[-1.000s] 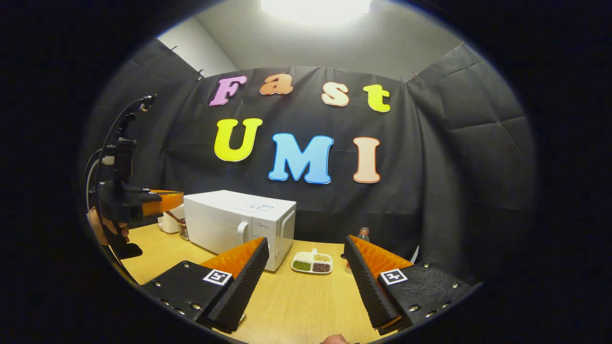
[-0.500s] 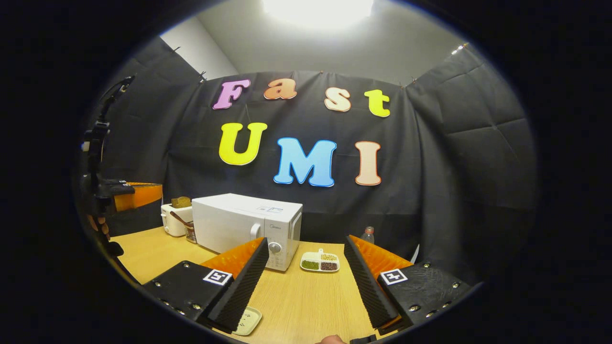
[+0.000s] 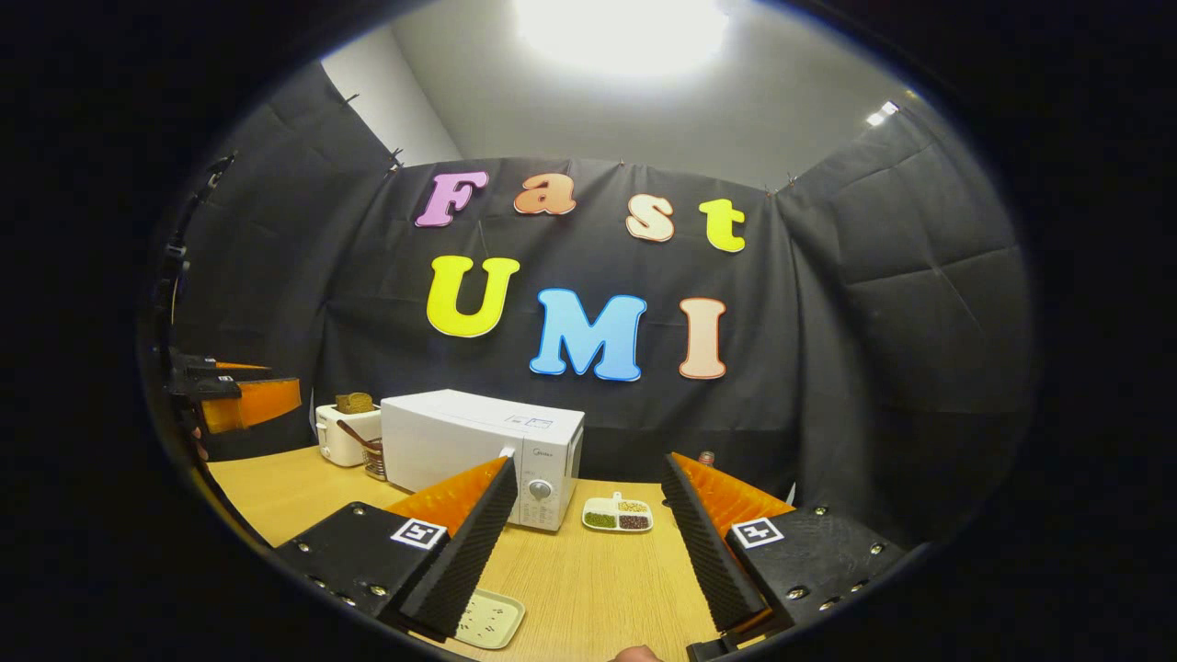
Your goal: Open the microwave oven with the left hand, put the food in, and close the microwave oven.
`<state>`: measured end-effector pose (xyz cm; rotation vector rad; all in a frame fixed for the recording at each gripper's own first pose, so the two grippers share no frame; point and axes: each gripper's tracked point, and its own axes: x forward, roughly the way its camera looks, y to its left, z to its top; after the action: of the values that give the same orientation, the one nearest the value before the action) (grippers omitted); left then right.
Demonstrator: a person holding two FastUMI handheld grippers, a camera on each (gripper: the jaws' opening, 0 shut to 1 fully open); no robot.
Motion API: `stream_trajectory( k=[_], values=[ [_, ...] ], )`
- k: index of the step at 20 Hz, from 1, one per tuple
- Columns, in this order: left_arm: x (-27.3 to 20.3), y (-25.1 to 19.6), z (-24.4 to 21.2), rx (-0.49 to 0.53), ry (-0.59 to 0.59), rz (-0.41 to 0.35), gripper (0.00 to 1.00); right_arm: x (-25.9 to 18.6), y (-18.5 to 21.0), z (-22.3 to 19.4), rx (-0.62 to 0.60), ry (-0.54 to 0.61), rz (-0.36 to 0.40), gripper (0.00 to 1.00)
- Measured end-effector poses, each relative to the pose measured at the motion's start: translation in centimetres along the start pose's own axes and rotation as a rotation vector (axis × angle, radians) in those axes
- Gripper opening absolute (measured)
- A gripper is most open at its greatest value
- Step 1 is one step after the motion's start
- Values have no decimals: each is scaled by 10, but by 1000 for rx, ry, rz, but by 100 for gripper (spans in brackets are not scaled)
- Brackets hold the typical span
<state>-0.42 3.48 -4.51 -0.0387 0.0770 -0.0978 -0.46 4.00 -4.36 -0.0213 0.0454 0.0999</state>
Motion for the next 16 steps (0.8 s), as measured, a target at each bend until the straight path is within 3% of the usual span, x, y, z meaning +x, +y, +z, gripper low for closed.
stream_trajectory(
  k=[5,16],
  values=[
    [-16,13,5,8,-21,25,96,-11,13,11,-1,-19,7,97],
    [-41,33,10,39,-26,43,97,-27,24,39,4,-84,8,96]
  ],
)
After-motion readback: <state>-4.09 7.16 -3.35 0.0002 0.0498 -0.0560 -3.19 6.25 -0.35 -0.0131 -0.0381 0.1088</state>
